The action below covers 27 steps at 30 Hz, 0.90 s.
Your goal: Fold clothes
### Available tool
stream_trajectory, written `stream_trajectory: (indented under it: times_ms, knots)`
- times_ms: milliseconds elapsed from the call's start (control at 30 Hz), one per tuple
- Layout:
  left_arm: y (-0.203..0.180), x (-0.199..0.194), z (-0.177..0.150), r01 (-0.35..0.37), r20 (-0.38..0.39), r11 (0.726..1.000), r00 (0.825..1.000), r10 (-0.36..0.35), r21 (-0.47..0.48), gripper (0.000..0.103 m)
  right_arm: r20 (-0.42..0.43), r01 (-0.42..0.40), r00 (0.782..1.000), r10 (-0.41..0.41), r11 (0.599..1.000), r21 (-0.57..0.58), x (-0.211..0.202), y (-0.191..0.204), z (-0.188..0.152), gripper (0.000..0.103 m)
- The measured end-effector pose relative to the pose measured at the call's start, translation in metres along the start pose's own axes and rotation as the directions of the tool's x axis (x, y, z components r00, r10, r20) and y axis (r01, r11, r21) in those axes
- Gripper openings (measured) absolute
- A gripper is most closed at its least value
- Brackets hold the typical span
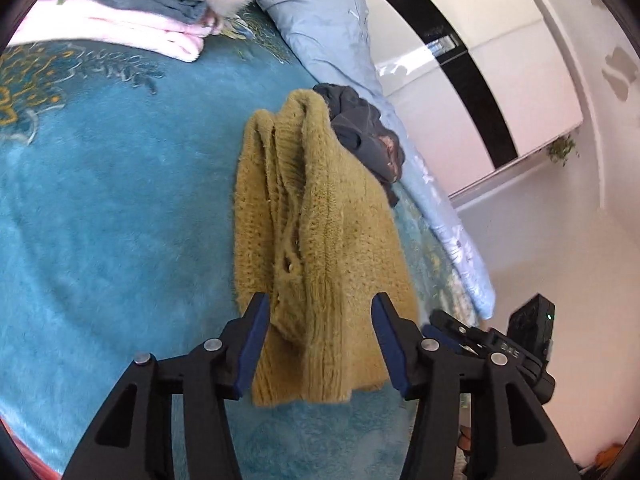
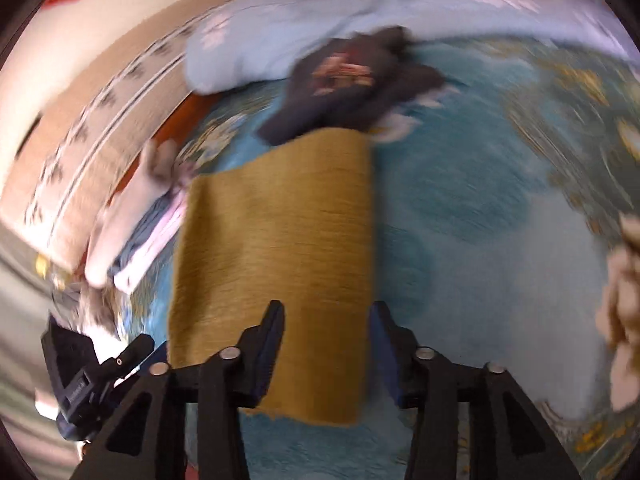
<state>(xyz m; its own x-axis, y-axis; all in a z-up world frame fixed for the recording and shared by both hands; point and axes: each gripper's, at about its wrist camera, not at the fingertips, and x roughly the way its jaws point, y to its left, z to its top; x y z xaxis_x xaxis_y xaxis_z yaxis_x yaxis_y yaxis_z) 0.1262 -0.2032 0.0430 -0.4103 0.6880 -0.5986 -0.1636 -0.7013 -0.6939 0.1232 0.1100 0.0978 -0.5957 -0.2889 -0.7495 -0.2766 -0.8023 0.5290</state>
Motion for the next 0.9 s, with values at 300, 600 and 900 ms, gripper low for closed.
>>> stream_trajectory:
  times_ms: [300, 600, 900]
  knots:
    - [0.008, 0.005, -0.012, -0.089, 0.0, 0.996, 0.996, 0.089, -0.025, 0.016, -0.092, -0.253, 0.958, 0.272, 0.951, 0.179, 0.032, -0.03, -0.015, 0.064]
    - [0.009, -0.004, -0.02, -0.033, 0.019, 0.999, 0.999, 0.034, -0.027, 0.015, -0.068, -0.243, 0.964, 0.259, 0.953, 0.18, 0.046, 0.001, -0.023, 0.03]
    - [0.002, -0.02, -0.01, -0.013, 0.032, 0.999, 0.999, 0.012, 0.045, 0.034, 0.002, -0.124, 0.992, 0.125, 0.976, 0.178, 0.005, -0.046, 0.06, 0.027]
